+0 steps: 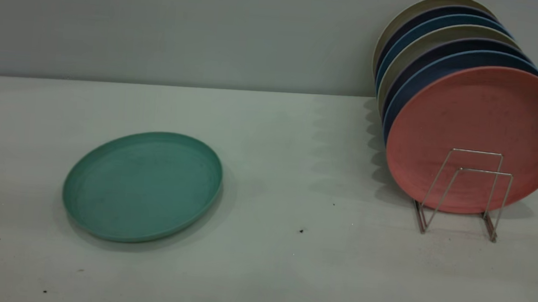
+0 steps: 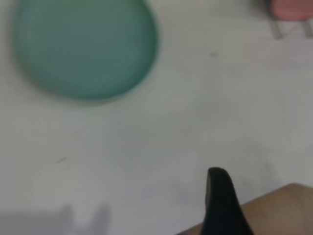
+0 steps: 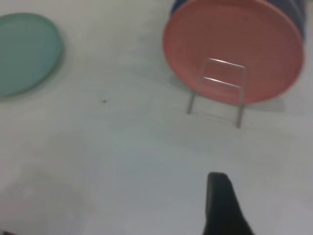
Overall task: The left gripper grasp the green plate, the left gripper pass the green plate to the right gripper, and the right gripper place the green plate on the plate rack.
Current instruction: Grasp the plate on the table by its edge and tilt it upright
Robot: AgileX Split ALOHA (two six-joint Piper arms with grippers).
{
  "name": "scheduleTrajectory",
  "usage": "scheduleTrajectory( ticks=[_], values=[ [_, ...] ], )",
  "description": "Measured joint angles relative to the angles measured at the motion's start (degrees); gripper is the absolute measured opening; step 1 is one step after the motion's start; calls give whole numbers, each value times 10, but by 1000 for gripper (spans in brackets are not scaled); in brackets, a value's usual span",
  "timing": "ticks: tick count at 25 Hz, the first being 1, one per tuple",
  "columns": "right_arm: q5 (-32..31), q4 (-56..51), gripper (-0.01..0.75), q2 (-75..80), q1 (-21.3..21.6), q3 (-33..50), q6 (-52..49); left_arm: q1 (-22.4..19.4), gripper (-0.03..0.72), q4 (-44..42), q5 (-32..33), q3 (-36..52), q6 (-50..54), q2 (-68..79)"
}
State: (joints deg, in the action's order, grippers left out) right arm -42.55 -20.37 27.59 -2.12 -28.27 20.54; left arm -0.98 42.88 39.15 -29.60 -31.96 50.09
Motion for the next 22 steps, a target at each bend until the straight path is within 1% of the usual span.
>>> scheduleTrajectory(
  ticks=[3,5,7,10,13,16,19,22],
  values=[
    [23,-27,457,37,0,0,27,0,475,131,-54,-1,-110,115],
    [30,-34,457,51,0,0,38,-9,474,184,-76,-11,-167,192],
    [34,-36,457,57,0,0,45,-31,474,227,-85,-29,-206,261],
    [36,-37,457,59,0,0,50,-78,474,263,-93,-65,-247,357],
    [36,-37,457,60,0,0,51,-120,474,276,-102,-97,-264,444],
    [35,-38,457,60,0,0,51,-152,474,286,-103,-121,-275,526],
    [34,-38,457,60,0,0,51,-158,474,313,-103,-135,-304,598],
    [34,-38,457,60,0,0,51,-158,474,373,-117,-140,-348,654]
  ],
)
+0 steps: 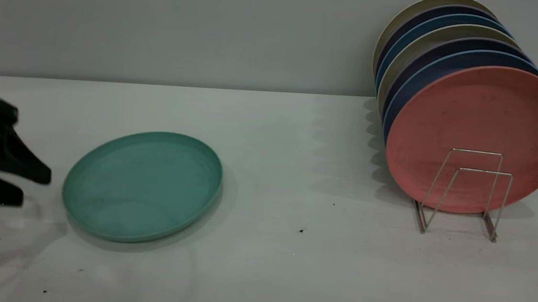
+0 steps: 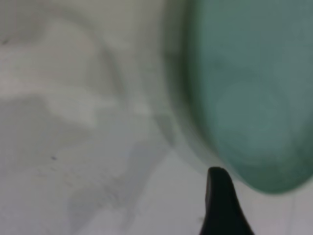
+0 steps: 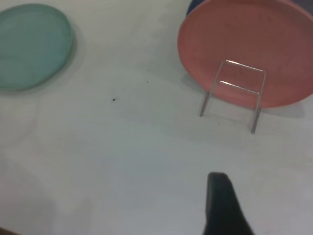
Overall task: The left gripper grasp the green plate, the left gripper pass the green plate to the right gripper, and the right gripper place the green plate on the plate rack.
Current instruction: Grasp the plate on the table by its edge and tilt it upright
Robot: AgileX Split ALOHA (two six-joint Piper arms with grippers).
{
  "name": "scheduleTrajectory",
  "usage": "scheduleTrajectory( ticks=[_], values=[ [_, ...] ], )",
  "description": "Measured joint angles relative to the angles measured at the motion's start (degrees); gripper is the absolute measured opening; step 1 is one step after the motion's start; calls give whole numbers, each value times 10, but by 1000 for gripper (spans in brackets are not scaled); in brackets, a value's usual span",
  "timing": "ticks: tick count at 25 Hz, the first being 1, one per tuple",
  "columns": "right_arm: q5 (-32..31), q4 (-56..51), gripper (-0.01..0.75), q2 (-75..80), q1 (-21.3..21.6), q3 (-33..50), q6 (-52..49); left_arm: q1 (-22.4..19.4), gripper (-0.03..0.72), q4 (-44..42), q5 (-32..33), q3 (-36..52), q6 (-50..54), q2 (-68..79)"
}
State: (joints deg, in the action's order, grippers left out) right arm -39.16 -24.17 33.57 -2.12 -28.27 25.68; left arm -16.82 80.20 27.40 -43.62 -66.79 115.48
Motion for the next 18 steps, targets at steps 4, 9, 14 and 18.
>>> scheduleTrajectory(
  ticks=[4,9,14,18],
  values=[
    [-1,0,457,0,0,0,0,0,474,101,-5,-6,-86,53],
    [-1,0,457,0,0,0,0,1,474,198,26,-16,-164,102],
    [-1,0,457,0,0,0,0,5,472,208,50,-47,-172,154],
    [-1,0,457,0,0,0,-1,6,448,210,88,-72,-173,181]
  ],
)
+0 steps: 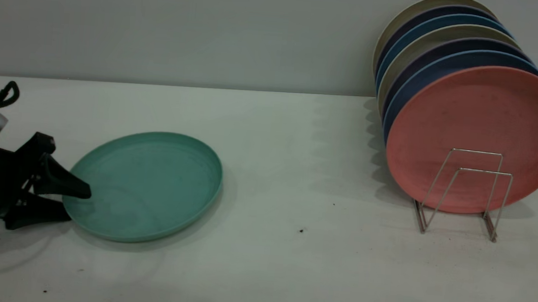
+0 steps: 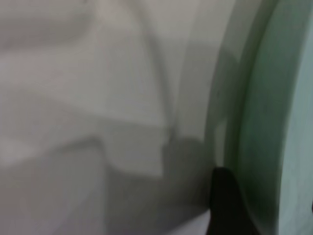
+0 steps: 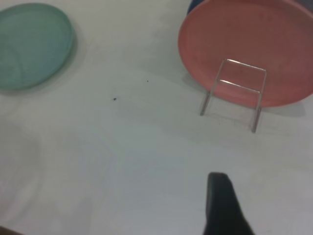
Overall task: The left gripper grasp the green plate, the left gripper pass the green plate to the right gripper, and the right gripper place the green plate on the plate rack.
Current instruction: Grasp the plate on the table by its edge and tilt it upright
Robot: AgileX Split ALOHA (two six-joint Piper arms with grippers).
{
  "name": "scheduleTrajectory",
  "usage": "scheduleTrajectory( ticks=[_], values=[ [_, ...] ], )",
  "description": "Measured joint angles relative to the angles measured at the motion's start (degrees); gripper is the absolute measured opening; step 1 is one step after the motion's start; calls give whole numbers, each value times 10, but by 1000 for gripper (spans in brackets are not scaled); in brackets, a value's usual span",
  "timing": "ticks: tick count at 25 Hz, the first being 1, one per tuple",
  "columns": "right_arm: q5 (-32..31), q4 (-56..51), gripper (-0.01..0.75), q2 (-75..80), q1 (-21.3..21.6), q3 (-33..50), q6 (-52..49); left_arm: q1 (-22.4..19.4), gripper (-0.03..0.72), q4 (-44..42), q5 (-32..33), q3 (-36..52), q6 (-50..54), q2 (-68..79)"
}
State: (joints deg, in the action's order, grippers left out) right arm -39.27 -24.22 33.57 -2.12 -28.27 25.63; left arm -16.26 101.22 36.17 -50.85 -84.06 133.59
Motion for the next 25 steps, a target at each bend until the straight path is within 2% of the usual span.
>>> scheduleTrajectory(
  ticks=[3,6,8,13,16,21,25],
  values=[
    [0,-1,457,0,0,0,0,0,350,1,3,-4,-1,8],
    [0,-14,457,0,0,0,0,0,131,-9,-3,-4,-1,11],
    [-1,-38,457,0,0,0,0,0,45,-11,-8,-4,0,11],
    [-1,-117,451,6,0,0,8,0,18,-17,-27,-4,-8,-13],
    [0,-207,451,41,0,0,43,3,18,-21,-36,-4,-22,-59],
    [18,-366,449,157,0,0,199,32,16,-64,-39,-4,-30,-130],
    [39,-504,449,287,0,-1,369,68,16,-106,-39,-4,-30,-163]
  ],
)
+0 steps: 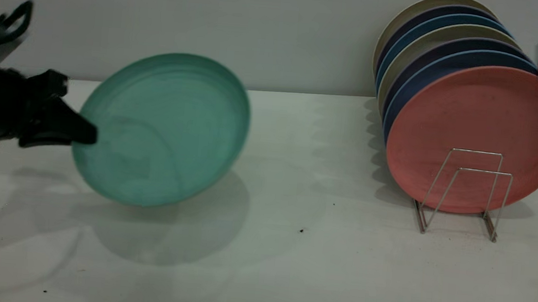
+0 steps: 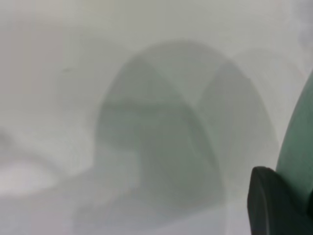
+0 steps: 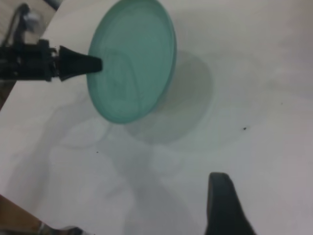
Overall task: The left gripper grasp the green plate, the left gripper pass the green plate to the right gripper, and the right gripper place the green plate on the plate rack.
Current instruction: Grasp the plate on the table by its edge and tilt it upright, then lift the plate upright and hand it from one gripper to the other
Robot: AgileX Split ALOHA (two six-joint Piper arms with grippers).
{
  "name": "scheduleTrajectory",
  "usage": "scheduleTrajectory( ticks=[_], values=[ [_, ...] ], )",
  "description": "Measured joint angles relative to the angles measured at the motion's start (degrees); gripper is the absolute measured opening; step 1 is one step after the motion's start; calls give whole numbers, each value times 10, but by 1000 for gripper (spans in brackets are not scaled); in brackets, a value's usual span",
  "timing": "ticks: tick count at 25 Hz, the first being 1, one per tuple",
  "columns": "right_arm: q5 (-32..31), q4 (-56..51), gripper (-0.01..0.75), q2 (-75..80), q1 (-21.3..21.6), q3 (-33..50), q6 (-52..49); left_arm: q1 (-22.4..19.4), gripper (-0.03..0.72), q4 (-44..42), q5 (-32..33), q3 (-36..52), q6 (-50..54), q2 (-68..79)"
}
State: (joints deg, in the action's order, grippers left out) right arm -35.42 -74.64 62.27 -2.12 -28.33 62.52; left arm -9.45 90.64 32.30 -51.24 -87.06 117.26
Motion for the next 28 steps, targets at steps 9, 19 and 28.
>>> scheduleTrajectory(
  ticks=[9,19,28],
  values=[
    [-36,-261,447,298,0,-28,325,56,16,-40,1,1,30,-7],
    [-174,-270,432,474,0,-116,338,166,16,-19,-32,-10,32,-16],
    [-182,-270,411,495,0,-124,342,227,16,-13,-34,-49,70,-16]
  ],
)
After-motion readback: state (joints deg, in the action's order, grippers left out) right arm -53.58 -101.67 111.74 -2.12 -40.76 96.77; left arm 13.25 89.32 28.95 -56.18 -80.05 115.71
